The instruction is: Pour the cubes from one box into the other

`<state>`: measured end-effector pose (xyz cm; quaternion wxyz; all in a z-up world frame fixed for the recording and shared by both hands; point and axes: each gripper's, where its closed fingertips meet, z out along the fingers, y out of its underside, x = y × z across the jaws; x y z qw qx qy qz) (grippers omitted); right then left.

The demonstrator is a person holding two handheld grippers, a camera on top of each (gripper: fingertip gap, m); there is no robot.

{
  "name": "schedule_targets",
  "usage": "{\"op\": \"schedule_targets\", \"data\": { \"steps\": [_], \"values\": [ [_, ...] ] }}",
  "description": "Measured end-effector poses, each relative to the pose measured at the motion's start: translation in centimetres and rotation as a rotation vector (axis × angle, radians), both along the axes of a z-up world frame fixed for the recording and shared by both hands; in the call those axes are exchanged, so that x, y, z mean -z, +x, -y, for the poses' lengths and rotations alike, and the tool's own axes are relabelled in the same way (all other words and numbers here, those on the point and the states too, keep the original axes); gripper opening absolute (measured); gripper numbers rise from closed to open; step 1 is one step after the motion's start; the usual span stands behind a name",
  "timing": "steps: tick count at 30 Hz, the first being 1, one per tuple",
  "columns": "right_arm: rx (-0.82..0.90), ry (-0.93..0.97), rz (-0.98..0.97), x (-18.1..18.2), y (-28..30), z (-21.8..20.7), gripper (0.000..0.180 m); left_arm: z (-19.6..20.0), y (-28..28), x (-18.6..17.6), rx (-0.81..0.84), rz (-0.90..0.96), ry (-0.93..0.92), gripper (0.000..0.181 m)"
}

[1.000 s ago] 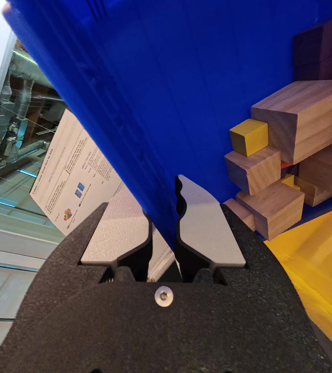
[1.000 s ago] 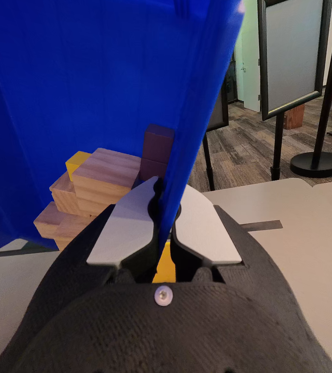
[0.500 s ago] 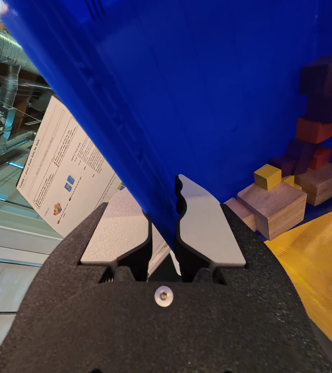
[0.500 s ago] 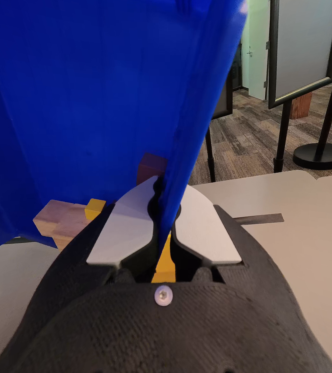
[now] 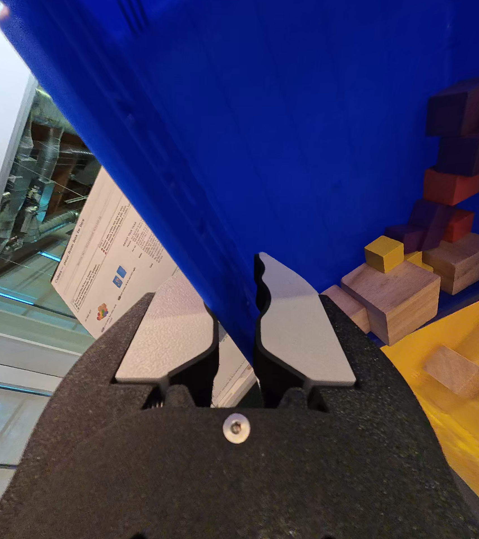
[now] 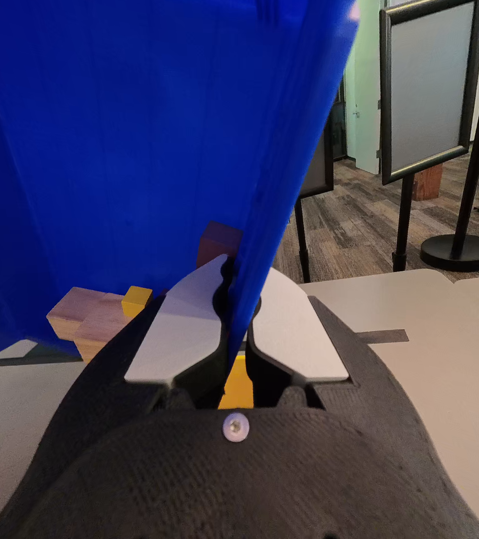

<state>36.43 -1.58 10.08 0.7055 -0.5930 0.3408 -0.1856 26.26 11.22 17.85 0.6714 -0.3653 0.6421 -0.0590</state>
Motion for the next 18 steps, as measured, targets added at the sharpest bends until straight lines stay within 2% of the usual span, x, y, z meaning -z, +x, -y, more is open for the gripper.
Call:
{"op": "schedule_targets", "data": {
  "steps": [18],
  "values": [
    [-0.017, 0.063, 0.026, -0.31, -0.14, 0.0, 0.006, 0.82, -0.71, -0.56, 0.006, 0.037, 0.051, 0.022]
  ]
}}
